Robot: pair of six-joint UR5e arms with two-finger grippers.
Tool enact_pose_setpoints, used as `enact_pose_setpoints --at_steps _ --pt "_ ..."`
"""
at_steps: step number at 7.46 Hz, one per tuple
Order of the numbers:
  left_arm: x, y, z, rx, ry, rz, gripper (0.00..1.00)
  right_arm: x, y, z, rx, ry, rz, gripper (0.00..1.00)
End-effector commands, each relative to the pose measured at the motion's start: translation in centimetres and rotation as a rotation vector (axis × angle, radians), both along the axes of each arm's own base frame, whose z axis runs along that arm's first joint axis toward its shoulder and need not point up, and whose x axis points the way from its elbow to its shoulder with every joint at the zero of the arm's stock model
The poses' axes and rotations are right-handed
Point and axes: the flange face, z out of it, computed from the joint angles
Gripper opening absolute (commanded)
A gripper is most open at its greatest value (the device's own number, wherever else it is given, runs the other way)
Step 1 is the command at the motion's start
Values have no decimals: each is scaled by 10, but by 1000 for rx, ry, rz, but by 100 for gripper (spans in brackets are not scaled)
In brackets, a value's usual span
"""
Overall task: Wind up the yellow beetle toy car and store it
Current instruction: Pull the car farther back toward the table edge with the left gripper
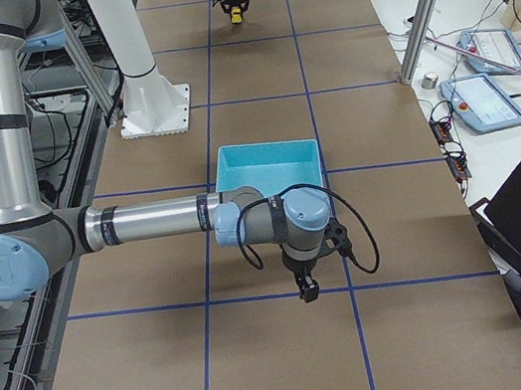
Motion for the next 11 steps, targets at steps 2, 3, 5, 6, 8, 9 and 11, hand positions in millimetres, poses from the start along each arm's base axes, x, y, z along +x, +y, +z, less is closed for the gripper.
enact_pose_setpoints --at_steps 2,3,5,6,8,9,11 --pt "-7 2 9 -3 9 -4 0 0 -1 -1 2 0 0 100" --pt "-10 1 10 -2 13 5 0 0 -1 -1 2 0 0 100" --pt "-15 -2 15 -13 27 3 0 0 0 0 0 1 -1 100" --pt "-18 -1 17 -11 30 2 0 0 0 0 -1 2 0 100" --pt "-21 2 27 -7 36 3 0 0 0 0 0 1 -1 100" --pt "-22 4 28 -16 48 10 0 0 0 0 0 1 -1 100" --pt "-22 5 29 -14 53 11 0 0 0 1 -1 3 -1 100"
